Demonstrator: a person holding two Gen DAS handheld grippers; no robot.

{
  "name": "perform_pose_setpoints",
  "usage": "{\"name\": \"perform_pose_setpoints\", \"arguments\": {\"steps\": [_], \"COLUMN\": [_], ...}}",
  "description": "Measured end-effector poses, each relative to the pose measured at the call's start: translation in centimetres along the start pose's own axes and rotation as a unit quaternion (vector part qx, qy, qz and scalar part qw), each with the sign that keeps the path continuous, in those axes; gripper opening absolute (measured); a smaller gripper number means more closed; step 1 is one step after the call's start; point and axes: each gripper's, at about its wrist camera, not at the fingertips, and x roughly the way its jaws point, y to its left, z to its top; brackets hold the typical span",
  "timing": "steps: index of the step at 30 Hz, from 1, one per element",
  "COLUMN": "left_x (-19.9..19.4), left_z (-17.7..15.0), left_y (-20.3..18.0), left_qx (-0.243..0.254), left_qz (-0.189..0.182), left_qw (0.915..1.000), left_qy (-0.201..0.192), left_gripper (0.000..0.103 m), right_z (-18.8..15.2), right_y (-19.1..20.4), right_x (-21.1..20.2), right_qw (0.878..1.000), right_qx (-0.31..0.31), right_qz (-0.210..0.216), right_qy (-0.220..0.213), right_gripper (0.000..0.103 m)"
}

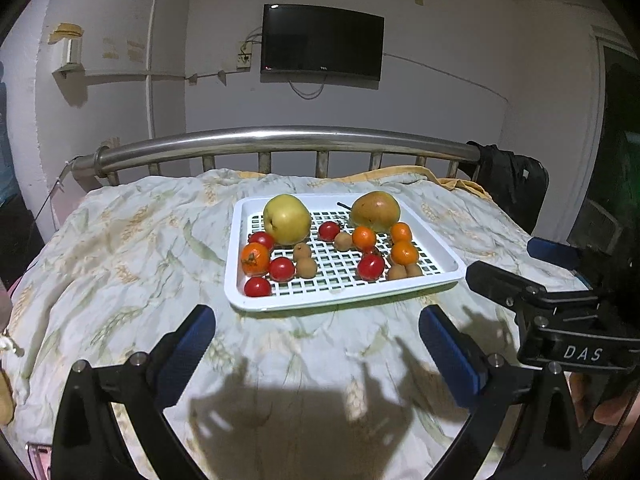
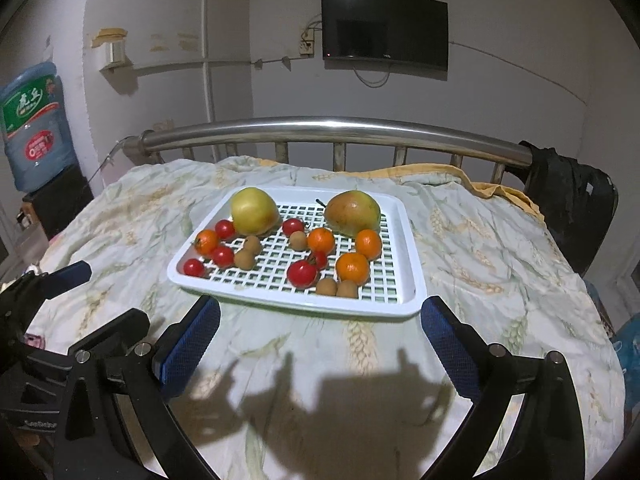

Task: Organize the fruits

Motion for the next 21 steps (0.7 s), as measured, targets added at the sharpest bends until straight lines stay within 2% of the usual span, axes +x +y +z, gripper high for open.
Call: {"name": "perform_pose_setpoints", "arguments": {"steps": [4, 10, 21], "left_x": [-1.0, -0.8, 0.6], "left_z": [-1.0, -2.7, -5.3], "left_y": [0.1, 0.9, 0.2], "left_qx": [0.004, -0.007, 0.011], "left_qz": [0.01, 0.021, 0.025], "left_qw": [0.9999, 0.9996, 0.9978], "left_qy": [-0.002, 0.019, 0.061], "left_gripper": [0.103, 0.103, 0.103], "right_z": [-1.1, -2.9, -5.9], "right_y": [-0.1, -0.7, 0.0], "right_x": [-0.8, -1.1, -0.3], "right_qw": [1.0, 1.0, 0.999], "right_qx": [-0.002, 0.011, 0.003], "right_qz": [-0.011, -0.011, -0.016], "right_qy": [0.0, 0.015, 0.051], "right_gripper": [0.102, 0.102, 0.102]}}
